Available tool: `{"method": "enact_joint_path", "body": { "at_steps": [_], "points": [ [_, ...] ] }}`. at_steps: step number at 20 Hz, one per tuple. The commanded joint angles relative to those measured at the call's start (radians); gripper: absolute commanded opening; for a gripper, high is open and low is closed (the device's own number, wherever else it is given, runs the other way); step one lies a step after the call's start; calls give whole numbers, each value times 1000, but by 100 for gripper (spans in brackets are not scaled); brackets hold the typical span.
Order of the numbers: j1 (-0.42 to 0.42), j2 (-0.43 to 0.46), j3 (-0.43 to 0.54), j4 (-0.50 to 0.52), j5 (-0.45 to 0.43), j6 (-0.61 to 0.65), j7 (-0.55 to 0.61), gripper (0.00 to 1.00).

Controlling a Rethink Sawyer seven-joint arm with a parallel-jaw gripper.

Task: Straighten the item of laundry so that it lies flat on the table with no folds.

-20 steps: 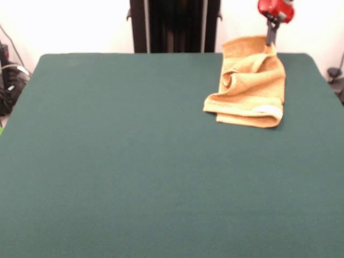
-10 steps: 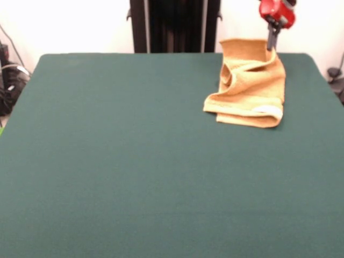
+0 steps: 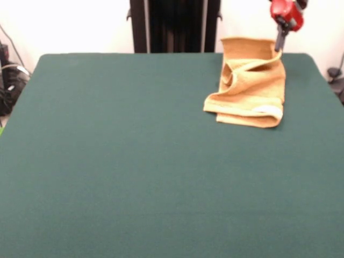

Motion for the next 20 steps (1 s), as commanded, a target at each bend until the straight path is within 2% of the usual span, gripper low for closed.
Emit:
{"method": "enact_joint_path", "body": {
  "at_steps": [1, 8, 20],
  "points": [
    [69, 91, -12, -273, 119, 215, 4, 0],
    [107, 201, -35, -387, 186, 307, 96, 0],
    [94, 193, -5, -374, 175, 293, 159, 0]
  ]
}}
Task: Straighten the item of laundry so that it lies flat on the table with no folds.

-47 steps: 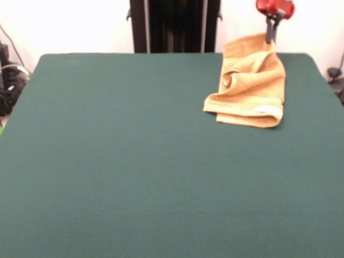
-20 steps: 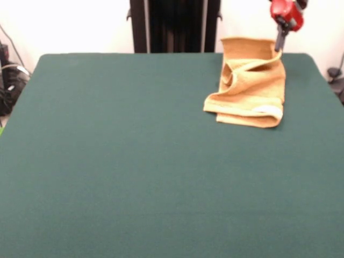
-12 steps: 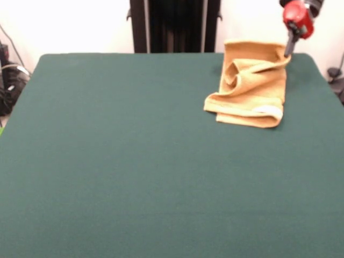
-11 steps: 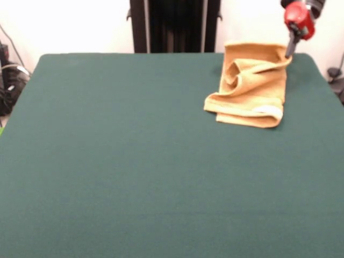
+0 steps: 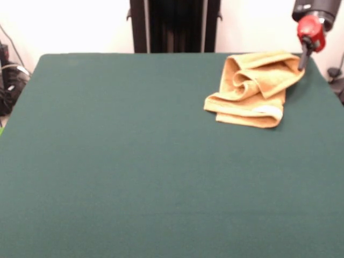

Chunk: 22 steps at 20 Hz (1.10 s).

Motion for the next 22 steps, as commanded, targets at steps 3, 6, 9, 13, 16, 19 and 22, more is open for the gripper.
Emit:
{"method": "enact_joint_path", "body": {
  "at_steps": [3, 6, 9, 13, 16, 19, 22],
  "points": [
    [12, 22, 68, -82, 164, 15, 244, 100],
    [-9, -5, 101, -57, 182, 3, 274, 100],
    [-37, -33, 122, -72, 110, 16, 186, 100],
    [-72, -63, 159, -35, 87, -79, 207, 100],
    [-103, -107, 177, -1, 38, -123, 198, 100],
    [-159, -187, 203, 63, -46, -181, 191, 100],
    [-358, -407, 296, 205, -217, -223, 210, 100]
  ]
}}
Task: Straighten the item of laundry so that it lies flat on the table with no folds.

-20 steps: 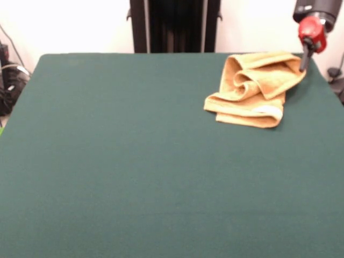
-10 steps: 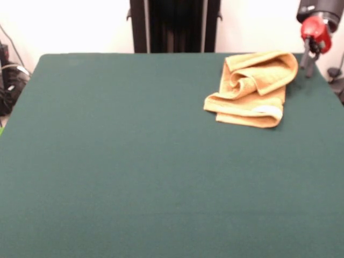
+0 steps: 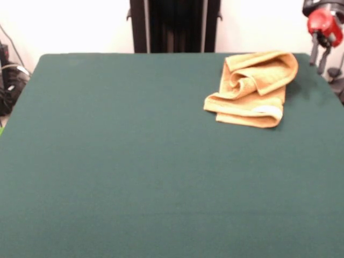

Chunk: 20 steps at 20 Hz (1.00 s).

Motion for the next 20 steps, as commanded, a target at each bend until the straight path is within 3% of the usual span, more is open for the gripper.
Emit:
{"method": "enact_joint_path", "body": {
  "at_steps": [1, 4, 6, 13, 15, 20],
  "points": [
    [-299, -331, 285, 205, -257, -106, 190, 100],
    [-549, -553, 390, 279, -383, 42, 136, 100],
    [-661, -593, 416, 268, -392, 134, 104, 100],
    [-1018, -449, 592, 38, -445, 303, -33, 100],
    [-1071, -446, 636, 4, -466, 344, -73, 100],
    [-1110, -426, 664, -86, -458, 475, -85, 100]
  ]
}}
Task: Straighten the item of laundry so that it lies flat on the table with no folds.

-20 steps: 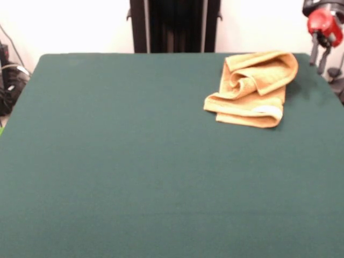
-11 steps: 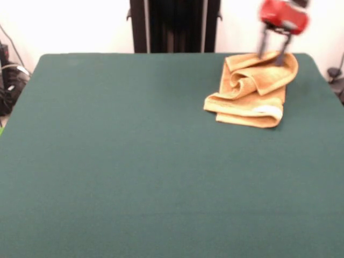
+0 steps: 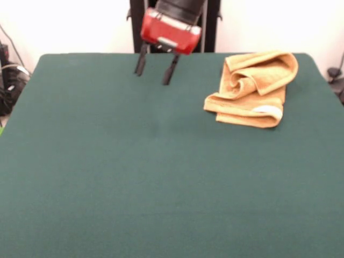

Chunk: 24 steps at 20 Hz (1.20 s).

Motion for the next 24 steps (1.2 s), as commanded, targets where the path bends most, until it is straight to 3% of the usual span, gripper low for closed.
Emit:
{"method": "enact_joint_path", "body": {
  "at_steps": [1, 8, 13, 19, 24],
  "points": [
    [-34, 33, 287, -138, -18, 287, -77, 100],
    [-27, 114, 237, -304, 119, 576, 99, 100],
    [-42, 164, 231, -430, 158, 784, 125, 100],
    [-23, 221, 175, -518, 250, 975, 304, 100],
    [24, 316, 108, -566, 311, 996, 478, 100]
  ]
}}
